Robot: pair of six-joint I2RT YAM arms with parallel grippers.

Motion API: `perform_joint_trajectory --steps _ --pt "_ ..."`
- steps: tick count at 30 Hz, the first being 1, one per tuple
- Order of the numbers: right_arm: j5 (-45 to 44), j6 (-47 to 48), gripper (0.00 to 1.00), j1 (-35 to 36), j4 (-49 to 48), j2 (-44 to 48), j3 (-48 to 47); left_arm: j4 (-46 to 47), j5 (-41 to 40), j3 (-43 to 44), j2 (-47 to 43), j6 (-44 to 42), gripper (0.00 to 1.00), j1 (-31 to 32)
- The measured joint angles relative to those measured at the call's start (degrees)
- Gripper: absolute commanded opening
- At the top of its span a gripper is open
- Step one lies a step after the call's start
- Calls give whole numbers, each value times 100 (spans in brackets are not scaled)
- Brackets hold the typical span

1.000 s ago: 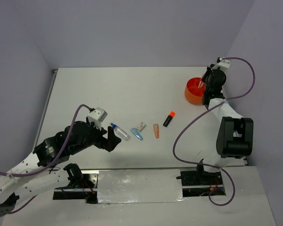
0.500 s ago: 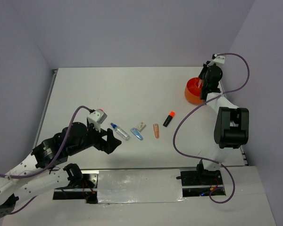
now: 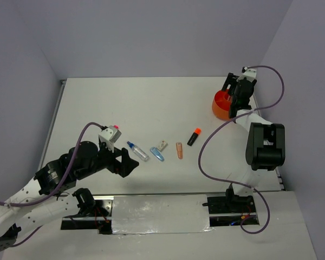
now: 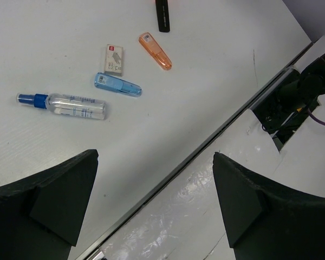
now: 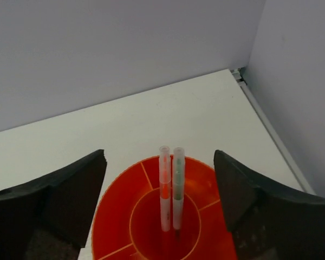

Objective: Sort the stationery into containers
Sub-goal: Place the pen in the storage box, then pick up the pen from the center of the board.

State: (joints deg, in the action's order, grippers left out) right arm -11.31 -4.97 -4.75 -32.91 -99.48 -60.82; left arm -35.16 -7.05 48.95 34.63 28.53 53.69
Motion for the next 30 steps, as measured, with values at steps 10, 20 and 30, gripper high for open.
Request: perform_joint_trajectory --steps 10,20,30 --pt "81 -507 100 15 428 835 155 -2 -33 0 13 4 99 0" --pt "-2201 -1969 100 1891 4011 2232 -931 -531 -1508 57 144 481 99 -131" --pt "-2321 -3517 98 2966 5814 1832 363 -833 -2168 107 374 785 99 -404"
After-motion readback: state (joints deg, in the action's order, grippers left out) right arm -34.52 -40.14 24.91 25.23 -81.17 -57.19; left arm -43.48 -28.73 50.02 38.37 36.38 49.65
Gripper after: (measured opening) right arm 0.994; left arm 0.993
